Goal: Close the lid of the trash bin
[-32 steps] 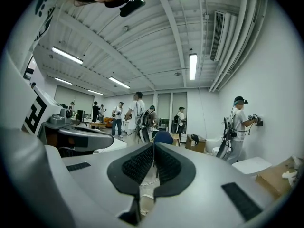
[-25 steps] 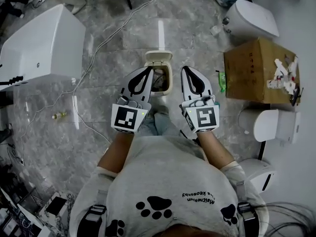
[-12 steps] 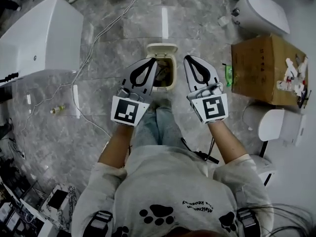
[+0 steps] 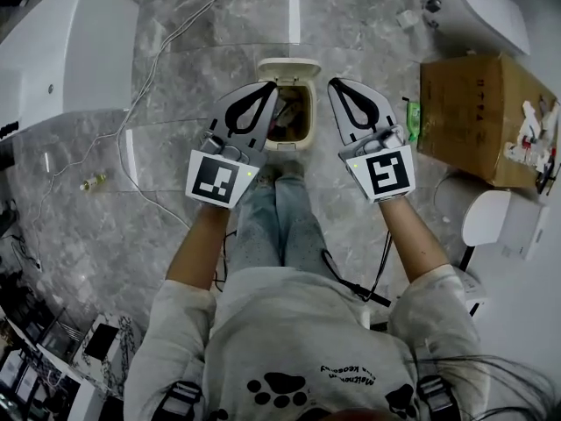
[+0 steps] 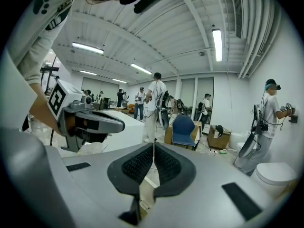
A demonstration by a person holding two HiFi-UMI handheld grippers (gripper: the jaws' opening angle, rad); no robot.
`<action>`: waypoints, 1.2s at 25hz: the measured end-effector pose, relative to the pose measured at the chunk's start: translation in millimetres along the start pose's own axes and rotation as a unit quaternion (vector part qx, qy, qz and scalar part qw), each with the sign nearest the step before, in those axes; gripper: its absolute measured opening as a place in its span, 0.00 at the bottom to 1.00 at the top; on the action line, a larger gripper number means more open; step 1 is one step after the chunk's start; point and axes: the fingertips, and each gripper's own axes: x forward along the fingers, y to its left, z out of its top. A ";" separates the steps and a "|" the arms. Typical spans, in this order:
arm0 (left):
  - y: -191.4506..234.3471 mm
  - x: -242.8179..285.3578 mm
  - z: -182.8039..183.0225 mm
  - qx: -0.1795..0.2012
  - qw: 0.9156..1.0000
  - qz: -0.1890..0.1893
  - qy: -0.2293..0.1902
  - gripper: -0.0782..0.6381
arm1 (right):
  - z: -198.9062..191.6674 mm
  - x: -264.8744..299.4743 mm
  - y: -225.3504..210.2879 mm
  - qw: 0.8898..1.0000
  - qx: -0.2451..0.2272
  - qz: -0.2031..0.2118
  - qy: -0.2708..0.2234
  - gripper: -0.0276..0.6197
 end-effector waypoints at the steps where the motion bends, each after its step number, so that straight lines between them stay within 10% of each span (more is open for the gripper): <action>1: 2.1 3.3 -6.7 0.001 1.000 -0.004 0.000 0.14 | -5.9 4.0 -1.1 1.000 -0.004 0.002 0.001 0.09; 30: 42.1 63.9 -145.4 0.013 0.999 -0.028 0.016 0.14 | -147.1 69.5 -22.5 0.999 -0.025 0.030 0.021 0.09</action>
